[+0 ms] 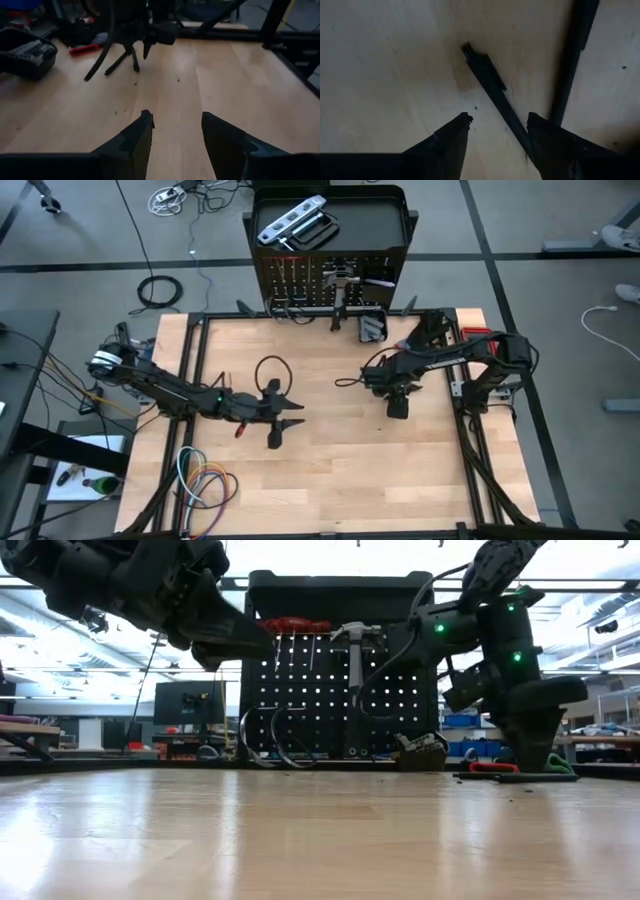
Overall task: Hang tools onto peg board
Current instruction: Put the bottom black pen into the top basket of the peg board
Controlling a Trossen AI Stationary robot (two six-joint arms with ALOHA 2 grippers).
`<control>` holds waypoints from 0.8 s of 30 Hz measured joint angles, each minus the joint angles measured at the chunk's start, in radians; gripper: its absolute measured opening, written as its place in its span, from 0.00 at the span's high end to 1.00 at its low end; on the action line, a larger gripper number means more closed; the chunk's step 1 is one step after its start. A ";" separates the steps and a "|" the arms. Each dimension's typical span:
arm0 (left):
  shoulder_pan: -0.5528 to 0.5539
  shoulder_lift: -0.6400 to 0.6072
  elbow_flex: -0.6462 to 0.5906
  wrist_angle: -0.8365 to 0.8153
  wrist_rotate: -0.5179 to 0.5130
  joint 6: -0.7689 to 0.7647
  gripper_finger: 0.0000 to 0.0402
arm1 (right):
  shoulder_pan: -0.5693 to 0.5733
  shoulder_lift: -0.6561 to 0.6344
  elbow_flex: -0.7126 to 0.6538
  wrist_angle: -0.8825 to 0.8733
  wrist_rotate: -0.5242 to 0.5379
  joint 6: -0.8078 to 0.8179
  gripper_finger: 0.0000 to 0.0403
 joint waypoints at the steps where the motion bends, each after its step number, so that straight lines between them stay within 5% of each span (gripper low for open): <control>1: -0.002 0.000 0.001 0.001 0.000 -0.007 0.57 | -0.011 0.005 0.000 0.011 -0.010 -0.011 0.47; 9: -0.005 0.001 0.000 -0.007 0.000 -0.048 0.57 | -0.051 0.115 0.003 0.048 -0.055 -0.100 0.53; 16: -0.006 0.001 0.000 -0.008 -0.005 -0.066 0.57 | 0.002 0.144 0.011 0.052 -0.049 -0.125 0.90; 24: -0.006 0.002 0.000 0.007 -0.012 -0.065 0.57 | 0.051 0.088 0.102 0.117 -0.016 -0.038 0.92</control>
